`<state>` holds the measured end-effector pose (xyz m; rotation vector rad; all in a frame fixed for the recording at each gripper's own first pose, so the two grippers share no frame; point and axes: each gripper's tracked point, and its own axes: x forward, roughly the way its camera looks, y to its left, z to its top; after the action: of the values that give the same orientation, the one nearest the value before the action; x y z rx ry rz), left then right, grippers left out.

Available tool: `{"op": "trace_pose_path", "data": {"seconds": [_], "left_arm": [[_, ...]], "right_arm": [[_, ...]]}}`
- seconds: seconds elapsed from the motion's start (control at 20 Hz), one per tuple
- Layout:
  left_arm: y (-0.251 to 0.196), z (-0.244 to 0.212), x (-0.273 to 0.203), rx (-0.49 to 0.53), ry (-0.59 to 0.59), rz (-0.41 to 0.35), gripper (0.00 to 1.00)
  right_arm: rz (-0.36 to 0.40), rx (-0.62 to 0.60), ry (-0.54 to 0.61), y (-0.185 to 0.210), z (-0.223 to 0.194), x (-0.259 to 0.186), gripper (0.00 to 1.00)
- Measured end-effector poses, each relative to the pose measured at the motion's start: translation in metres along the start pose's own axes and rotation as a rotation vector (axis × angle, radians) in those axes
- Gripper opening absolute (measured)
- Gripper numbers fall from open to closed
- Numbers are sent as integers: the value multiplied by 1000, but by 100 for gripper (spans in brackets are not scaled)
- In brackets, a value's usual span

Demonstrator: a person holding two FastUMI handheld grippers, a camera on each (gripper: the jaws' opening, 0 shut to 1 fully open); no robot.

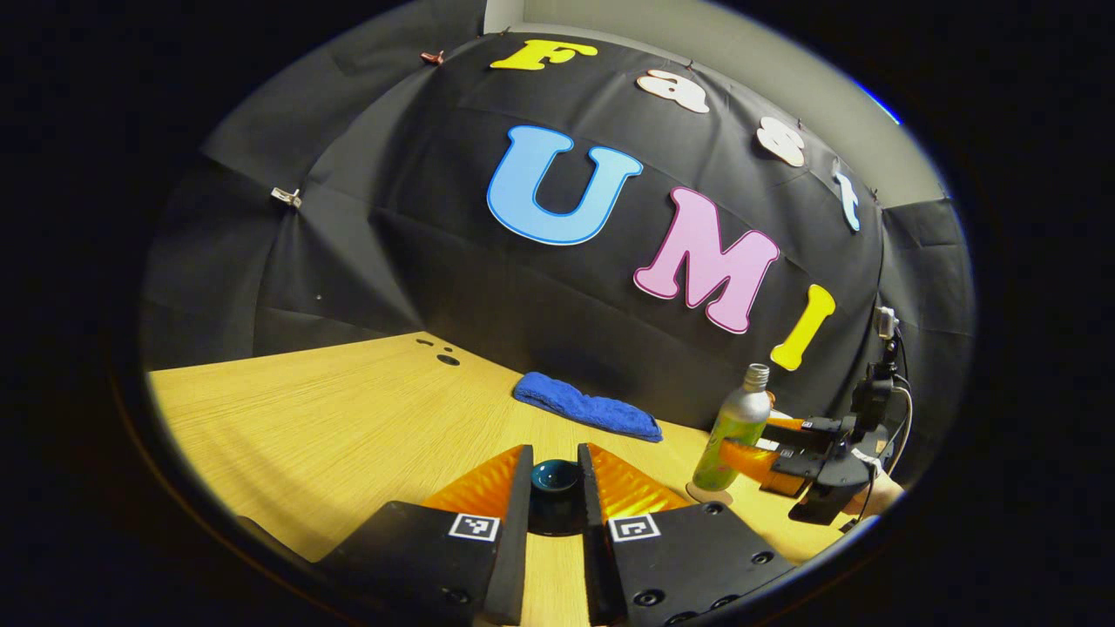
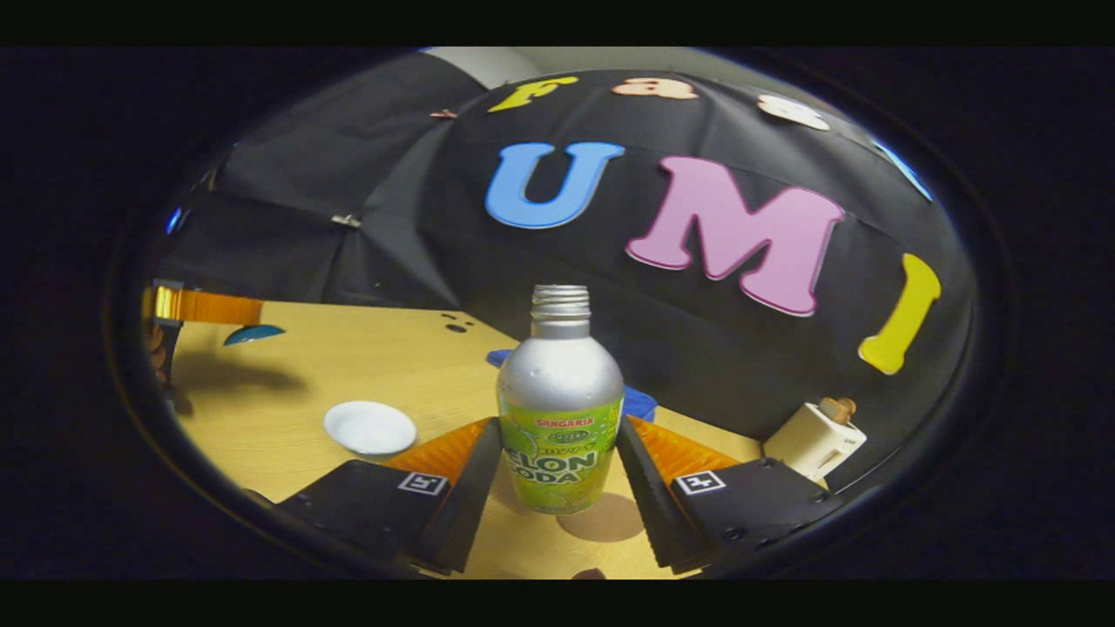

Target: Open the teacup lid with one hand, grasp the water bottle and pour water into the teacup with the other hand; after pouring, place the water bottle on the coaster and then close the teacup lid.

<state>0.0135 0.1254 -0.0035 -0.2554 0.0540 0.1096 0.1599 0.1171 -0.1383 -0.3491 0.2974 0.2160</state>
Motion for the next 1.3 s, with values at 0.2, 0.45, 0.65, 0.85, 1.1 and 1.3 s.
{"op": "trace_pose_path", "data": {"seconds": [0.2, 0.45, 0.65, 0.85, 1.1, 1.3], "left_arm": [[0, -2, 1, -4, 6, -1, 31], [-1, -2, 1, -1, 7, -2, 31], [-1, -3, 2, -3, 9, -3, 31], [1, -5, 2, -3, 13, 1, 31], [1, -8, 4, -1, 20, 2, 31], [1, -8, 4, 0, 22, 2, 31]], "right_arm": [[-56, 121, 2, -15, -16, 17, 79], [-67, 298, 42, -18, -34, 15, 80], [-95, 383, 62, -19, -46, 14, 79], [-111, 390, 65, -26, -52, 16, 80], [-107, 387, 80, -24, -57, 19, 80], [-108, 382, 83, -24, -59, 19, 81]]}}
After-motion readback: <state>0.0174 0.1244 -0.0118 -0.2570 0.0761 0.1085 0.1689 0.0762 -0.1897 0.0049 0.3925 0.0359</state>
